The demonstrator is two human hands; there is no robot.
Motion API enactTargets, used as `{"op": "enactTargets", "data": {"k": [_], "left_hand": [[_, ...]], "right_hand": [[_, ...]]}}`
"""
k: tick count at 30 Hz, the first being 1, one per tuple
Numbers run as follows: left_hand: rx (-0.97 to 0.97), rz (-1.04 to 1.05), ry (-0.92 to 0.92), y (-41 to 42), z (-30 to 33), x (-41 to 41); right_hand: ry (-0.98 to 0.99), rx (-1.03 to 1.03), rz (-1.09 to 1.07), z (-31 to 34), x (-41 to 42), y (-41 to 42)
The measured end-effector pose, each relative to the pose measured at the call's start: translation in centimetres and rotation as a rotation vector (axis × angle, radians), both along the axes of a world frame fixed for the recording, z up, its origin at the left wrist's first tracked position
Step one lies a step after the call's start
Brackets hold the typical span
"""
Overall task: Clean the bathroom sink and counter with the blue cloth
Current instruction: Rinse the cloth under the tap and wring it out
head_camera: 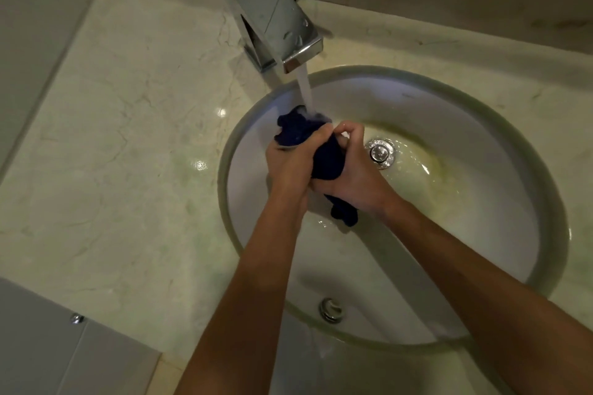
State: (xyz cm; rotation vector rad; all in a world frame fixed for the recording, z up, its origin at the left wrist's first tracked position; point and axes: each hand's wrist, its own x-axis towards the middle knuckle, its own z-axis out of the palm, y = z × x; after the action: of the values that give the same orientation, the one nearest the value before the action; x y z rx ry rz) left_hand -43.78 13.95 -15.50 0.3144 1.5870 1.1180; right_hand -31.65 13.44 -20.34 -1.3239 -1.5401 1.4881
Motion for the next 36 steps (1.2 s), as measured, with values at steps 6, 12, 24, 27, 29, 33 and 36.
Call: {"op": "enactTargets", "data": {"k": [6, 12, 24, 27, 29, 33, 36], "left_hand": [[0.151, 0.059, 0.034, 0.1, 0.3, -0.7], [0.196, 0.069, 0.076, 0.0, 2.3, -1.6], [0.039, -0.158, 0.357, 0.6, 5.1, -1.8], [-0.012, -0.089, 0.306, 0.5, 5.9, -1.3], [-0.041, -0.057, 0.288, 0.4, 6.6, -1.1], [-0.053, -0.055, 0.233, -0.1, 7.1, -0.9], [-0.062, -0.112, 0.159, -0.5, 7.0, -0.9]], "right_hand": [[-0.119, -0.074, 0.167, -1.5, -0.2, 0.8], [-0.307, 0.065, 0.244, 0.1, -2.4, 5.6], [-0.455, -0.576, -0.017, 5.2, -1.7, 6.3], [-0.613, -0.621, -0.063, 6.2, -0.8, 4.8], [-0.311, -0.88, -0.248, 7.7, -0.6, 4.0], [0.591, -1.421, -0.596, 8.1, -1.7, 3.0], [0.771, -1.305, -0.46, 7.8, -3.7, 3.4]]}}
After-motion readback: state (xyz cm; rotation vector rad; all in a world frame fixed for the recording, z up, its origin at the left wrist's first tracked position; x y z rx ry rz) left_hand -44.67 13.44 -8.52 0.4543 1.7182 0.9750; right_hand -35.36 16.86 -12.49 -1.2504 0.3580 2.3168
